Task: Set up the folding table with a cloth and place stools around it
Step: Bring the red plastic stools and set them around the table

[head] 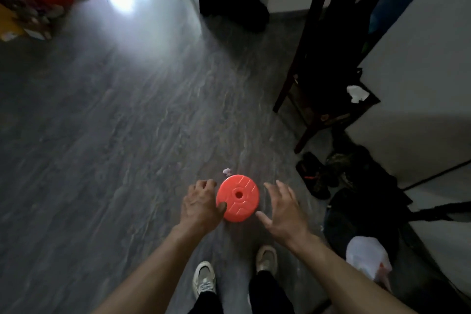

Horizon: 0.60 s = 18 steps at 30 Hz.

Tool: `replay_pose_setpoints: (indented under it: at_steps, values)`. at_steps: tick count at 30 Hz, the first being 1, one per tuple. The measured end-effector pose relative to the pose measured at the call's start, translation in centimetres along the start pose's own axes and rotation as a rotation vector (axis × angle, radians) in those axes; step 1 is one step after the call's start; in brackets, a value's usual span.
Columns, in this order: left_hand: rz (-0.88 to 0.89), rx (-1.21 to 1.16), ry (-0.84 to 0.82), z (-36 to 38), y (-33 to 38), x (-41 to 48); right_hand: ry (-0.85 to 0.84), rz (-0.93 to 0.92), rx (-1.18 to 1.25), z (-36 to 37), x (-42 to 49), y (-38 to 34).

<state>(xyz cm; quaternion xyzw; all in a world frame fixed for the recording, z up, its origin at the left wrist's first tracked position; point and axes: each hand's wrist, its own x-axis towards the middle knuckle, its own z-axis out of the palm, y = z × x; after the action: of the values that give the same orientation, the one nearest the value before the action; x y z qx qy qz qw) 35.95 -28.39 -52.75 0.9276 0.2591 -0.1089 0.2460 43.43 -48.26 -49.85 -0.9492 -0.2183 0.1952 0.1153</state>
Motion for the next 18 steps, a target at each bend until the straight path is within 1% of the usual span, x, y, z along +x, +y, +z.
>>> replay_pose_setpoints:
  at_steps: [6, 11, 14, 18]
  values:
    - [-0.074, 0.01, -0.029, 6.7, -0.4, 6.5, -0.103, -0.024, -0.067, 5.1, 9.1, 3.5]
    - [-0.205, -0.002, -0.054, 12.3, 0.1, 10.5, -0.216, -0.11, -0.127, 9.0, 15.6, 7.6]
    - [-0.269, -0.044, -0.036, 15.7, 0.9, 13.4, -0.213, -0.156, -0.143, 10.9, 19.6, 9.4]
    - [-0.316, -0.103, -0.026, 22.4, 0.2, 18.2, -0.246, -0.187, -0.158, 16.0, 24.8, 11.9]
